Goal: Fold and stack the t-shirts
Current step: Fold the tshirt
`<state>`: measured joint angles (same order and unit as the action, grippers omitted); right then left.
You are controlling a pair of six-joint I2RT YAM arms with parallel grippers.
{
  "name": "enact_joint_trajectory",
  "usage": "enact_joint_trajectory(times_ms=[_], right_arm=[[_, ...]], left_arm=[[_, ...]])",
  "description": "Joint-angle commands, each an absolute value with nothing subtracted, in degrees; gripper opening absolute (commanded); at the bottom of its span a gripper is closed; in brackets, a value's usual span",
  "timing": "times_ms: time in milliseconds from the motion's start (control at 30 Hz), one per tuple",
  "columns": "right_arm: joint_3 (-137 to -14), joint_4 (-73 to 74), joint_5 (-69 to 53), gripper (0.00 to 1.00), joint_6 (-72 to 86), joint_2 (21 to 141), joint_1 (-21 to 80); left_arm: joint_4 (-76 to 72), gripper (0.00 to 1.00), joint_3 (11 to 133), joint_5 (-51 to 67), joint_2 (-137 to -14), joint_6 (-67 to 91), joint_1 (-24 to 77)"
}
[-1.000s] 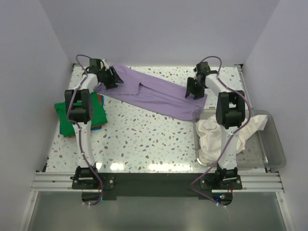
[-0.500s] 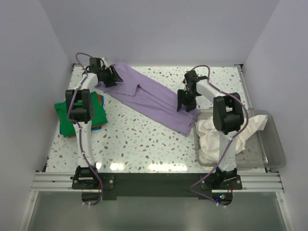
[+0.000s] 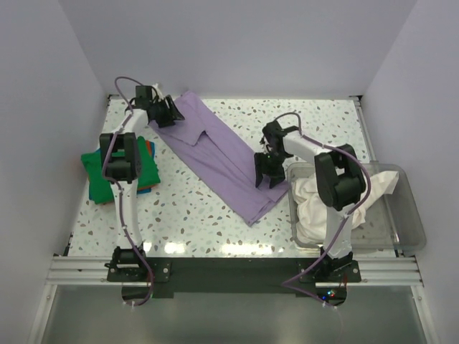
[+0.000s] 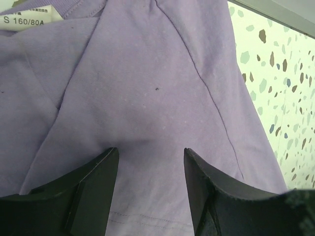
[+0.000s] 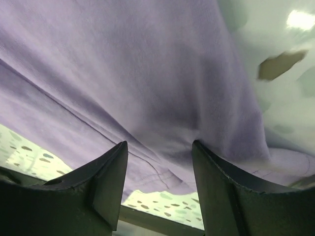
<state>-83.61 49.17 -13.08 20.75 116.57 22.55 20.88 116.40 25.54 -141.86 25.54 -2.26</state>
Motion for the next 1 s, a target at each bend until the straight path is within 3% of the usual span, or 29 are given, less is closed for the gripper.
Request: enact_joint_trajectory(times_ms=[0, 300, 967], right_arm=[[-79.3, 51.1, -15.5, 0.58, 23.0, 112.3, 24.4], [-66.1, 41.1, -22.7, 0.58, 27.9, 106.6, 30.1], [-57.2, 26.1, -27.4, 0.58, 34.4, 105.1, 41.7]], left_arm=[[24.0, 0.61, 115.6, 21.8, -146.7, 22.9, -1.0], [24.1, 0.61, 114.3, 21.5, -146.7, 21.7, 2.4], [21.5, 0.61, 117.0, 22.8, -150.4, 22.8, 10.5]])
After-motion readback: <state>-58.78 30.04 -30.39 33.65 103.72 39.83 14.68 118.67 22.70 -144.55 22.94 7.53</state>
